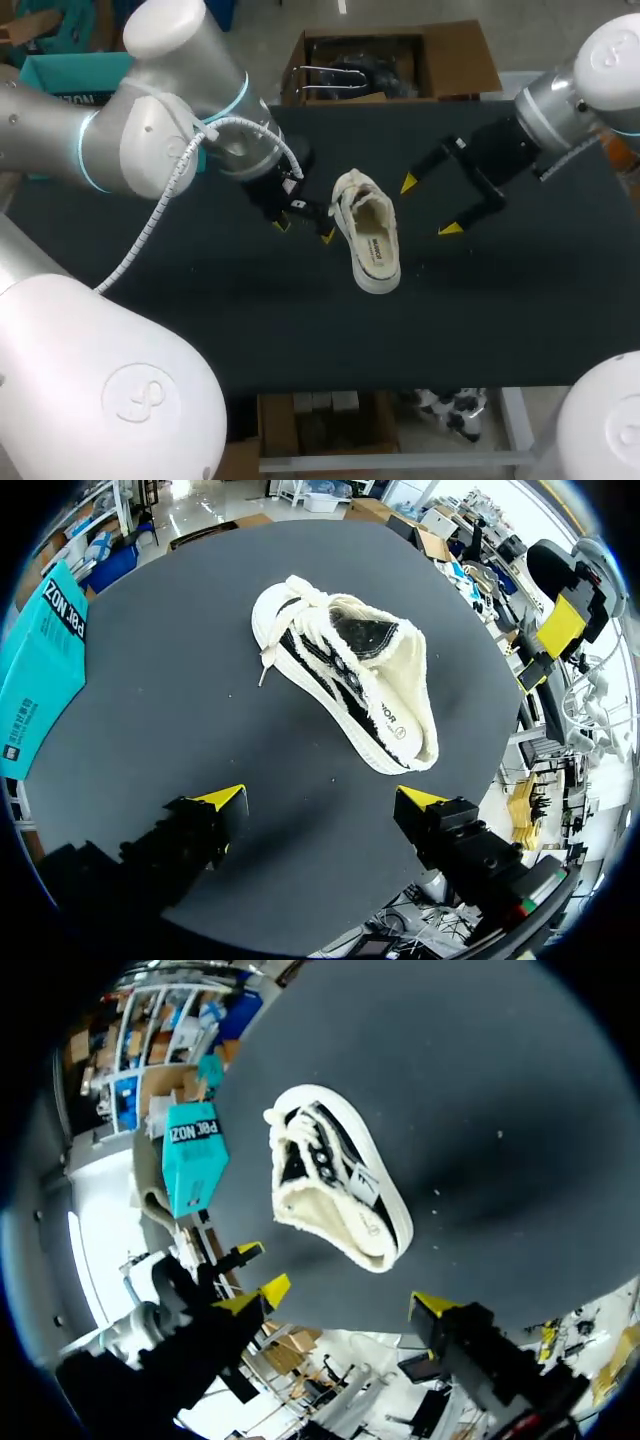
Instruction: Open the shoe tongue, take the insole out of the shoe, put the insole back into the shoe, and pack the shoe into the shoebox
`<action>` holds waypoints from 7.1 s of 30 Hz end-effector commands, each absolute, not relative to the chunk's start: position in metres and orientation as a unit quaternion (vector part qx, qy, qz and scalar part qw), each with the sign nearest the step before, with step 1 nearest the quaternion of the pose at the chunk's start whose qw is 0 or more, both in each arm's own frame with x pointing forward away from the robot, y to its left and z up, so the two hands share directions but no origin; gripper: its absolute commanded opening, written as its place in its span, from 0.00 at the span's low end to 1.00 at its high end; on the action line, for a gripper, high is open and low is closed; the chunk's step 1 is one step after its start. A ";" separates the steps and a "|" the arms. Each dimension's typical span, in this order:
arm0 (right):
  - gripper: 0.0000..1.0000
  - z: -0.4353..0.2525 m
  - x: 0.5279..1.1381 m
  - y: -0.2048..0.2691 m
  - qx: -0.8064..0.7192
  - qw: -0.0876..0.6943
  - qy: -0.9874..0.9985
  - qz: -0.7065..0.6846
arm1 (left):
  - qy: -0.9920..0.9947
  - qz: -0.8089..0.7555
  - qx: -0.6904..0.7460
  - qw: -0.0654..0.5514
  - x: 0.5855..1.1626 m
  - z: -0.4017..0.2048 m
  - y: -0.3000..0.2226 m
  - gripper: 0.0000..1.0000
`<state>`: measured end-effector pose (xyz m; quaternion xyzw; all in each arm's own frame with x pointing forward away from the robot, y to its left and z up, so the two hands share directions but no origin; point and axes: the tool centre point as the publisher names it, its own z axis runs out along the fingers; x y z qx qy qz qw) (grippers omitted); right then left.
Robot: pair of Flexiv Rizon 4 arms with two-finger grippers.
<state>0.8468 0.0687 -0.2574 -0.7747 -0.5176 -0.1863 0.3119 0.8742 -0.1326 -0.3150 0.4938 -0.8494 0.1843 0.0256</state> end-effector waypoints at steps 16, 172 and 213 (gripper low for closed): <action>1.00 -0.264 0.879 0.013 -0.621 0.159 -0.759 -0.116 | -0.736 0.154 0.659 -0.024 0.897 -0.337 -0.192 1.00; 1.00 -0.250 0.839 -0.092 0.103 -0.069 -0.992 -0.037 | -0.959 0.168 0.153 -0.167 1.239 -0.229 0.304 0.00; 1.00 -0.250 0.839 -0.092 0.103 -0.069 -0.992 -0.037 | -0.977 0.102 0.154 -0.105 1.218 -0.228 0.258 1.00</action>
